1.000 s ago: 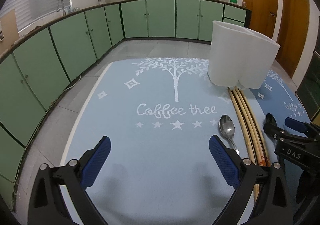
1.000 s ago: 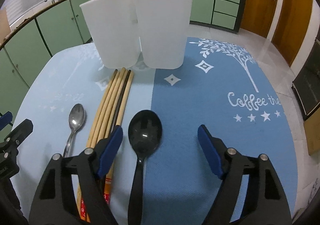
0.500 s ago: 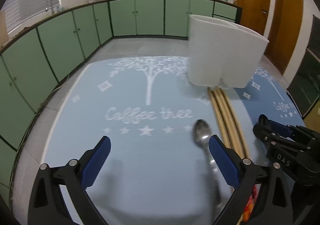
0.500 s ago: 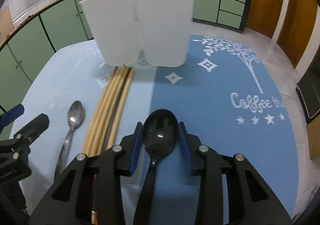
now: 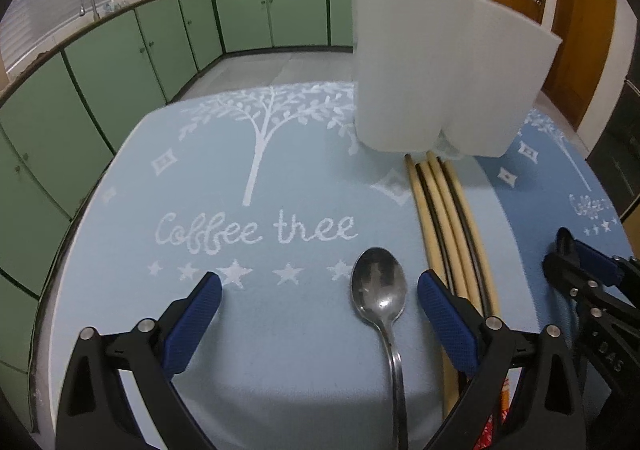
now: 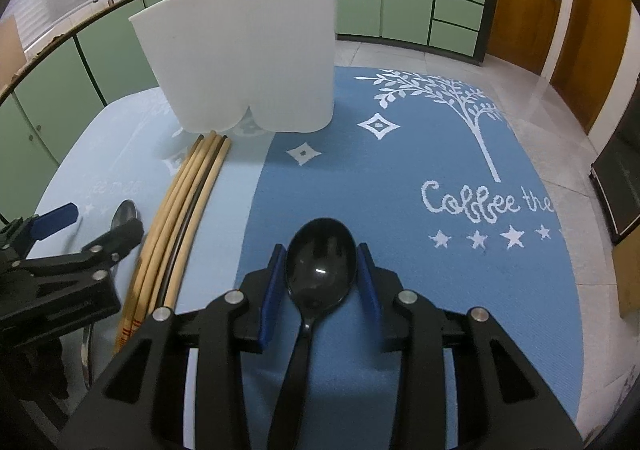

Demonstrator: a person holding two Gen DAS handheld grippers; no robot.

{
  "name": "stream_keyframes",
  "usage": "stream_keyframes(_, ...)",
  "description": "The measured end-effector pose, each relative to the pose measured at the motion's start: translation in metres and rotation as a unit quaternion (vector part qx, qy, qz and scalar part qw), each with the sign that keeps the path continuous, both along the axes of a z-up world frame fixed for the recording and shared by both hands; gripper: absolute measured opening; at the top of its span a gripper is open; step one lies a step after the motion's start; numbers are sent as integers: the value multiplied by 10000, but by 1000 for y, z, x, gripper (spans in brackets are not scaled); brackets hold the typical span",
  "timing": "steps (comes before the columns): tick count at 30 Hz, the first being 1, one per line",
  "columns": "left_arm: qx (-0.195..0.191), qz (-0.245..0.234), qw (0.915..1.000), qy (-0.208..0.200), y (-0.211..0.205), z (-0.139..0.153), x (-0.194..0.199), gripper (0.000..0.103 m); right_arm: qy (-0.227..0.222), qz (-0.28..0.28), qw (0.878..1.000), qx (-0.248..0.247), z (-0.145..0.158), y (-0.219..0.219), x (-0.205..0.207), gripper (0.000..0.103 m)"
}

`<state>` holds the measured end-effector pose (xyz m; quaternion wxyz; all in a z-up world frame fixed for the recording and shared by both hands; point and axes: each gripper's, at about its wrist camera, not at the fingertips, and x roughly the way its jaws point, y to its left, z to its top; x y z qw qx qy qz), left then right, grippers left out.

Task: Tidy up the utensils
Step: 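Lift the black spoon with the right tool and carry it over the white holder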

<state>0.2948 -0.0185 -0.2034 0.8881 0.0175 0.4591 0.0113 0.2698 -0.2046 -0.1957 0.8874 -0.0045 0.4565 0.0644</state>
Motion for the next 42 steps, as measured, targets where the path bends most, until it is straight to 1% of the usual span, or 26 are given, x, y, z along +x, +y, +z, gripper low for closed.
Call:
stream_keyframes(1,-33,19,10000,33,0,-1,2,96,5,12,10000,18,1,3,-9,35)
stream_keyframes(3,-102,47,9999,41,3,-2,3,96,43,35,10000,24,1,3,-6,35)
stream_keyframes(5,-87,64,9999,57,3,-2,7,96,103,77,9999,-2,2,3,-3,35)
stream_keyframes(6,-89,68,9999,74,1,-2,8,94,147,94,9998,14,3,3,-1,37)
stream_keyframes(7,-110,45,9999,78,0,-1,9,89,190,101,9998,31,3,3,2,39)
stream_keyframes(8,-150,-1,9999,76,-2,1,9,80,251,107,9996,51,4,3,5,40)
stream_keyframes(9,-179,-34,9998,78,-4,1,9,76,309,96,9995,60,6,3,9,42)
stream_keyframes(11,-222,-76,9997,73,-6,3,7,59,410,73,9991,45,8,3,15,43)
stream_keyframes(12,-252,-94,9996,71,-8,4,7,55,465,61,9989,22,8,4,18,43)
stream_keyframes(14,-303,-130,9994,66,-9,6,6,34,569,17,9984,-9,9,5,23,41)
stream_keyframes(15,-331,-153,9993,65,-9,8,5,28,596,-8,9982,-34,9,6,25,34)
stream_keyframes(17,-370,-164,9992,66,-10,8,4,28,658,-35,9978,-4,11,5,29,34)
stream_keyframes(19,-445,-221,9988,17,-8,8,2,28,626,-37,9980,-18,12,4,30,33)
stream_keyframes(21,-556,-281,9980,-89,-6,12,-7,27,460,-34,9989,-2,15,3,26,33)
stream_keyframes(23,-663,-362,9967,-293,-2,15,-15,27,126,-11,9999,113,23,0,17,33)
stream_keyframes(26,-865,-552,9917,-780,3,30,-37,27,-295,64,9991,306,37,-3,4,33)
stream_keyframes(27,-907,-635,9887,-1007,4,37,-47,27,-406,83,9986,328,41,-3,0,33)
stream_keyframes(29,-917,-688,9855,-1251,6,46,-60,27,-678,107,9969,387,52,-6,-8,33)
stream_keyframes(32,-1011,-748,9781,-1658,10,64,-79,27,-1099,117,9931,400,69,-7,-17,33)
stream_keyframes(35,-1086,-773,9729,-1887,11,78,-84,27,-1426,192,9888,382,81,-4,-25,33)
stream_keyframes(42,-1212,-855,9613,-2323,12,107,-85,27,-1929,230,9791,601,108,-16,-21,33)
